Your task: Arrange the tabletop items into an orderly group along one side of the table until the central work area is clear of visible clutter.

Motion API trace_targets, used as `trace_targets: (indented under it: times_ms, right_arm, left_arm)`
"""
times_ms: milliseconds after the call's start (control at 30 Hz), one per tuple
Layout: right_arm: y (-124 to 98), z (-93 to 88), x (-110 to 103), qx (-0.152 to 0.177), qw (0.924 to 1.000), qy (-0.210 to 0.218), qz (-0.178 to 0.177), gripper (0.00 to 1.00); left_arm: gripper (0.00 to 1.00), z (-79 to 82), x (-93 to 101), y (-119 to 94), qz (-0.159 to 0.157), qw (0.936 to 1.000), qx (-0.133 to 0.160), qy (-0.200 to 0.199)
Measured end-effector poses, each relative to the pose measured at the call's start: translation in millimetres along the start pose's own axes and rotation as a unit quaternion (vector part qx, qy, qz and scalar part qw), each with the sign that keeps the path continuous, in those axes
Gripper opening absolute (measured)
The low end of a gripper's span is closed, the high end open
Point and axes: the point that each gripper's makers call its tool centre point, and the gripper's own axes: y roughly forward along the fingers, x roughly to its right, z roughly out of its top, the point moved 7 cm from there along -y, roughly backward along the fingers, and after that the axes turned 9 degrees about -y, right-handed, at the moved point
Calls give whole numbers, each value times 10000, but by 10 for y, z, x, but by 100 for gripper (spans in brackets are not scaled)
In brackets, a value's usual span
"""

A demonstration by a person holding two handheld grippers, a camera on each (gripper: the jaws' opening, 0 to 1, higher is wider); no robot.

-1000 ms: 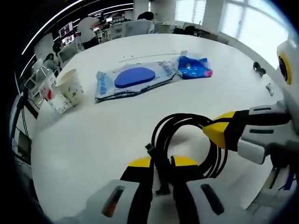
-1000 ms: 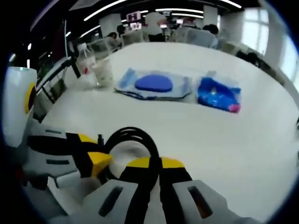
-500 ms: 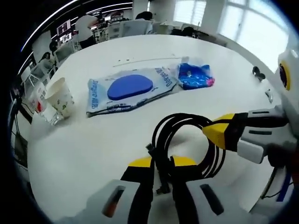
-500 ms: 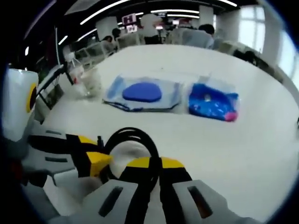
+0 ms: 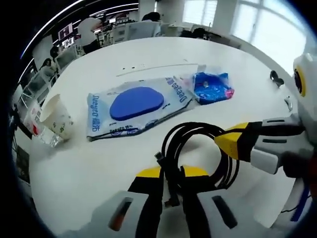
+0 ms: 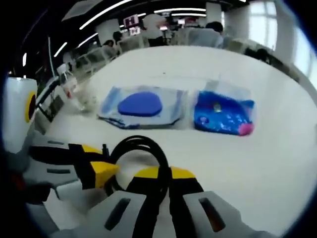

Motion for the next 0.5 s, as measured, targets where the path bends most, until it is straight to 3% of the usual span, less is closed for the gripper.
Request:
trace_targets:
  times_ms: [500]
  right_arm:
    - [193, 14, 121, -97, 9990, 435, 24, 2]
  left_arm:
    - [12, 105, -23, 203, -55, 9999, -100, -76]
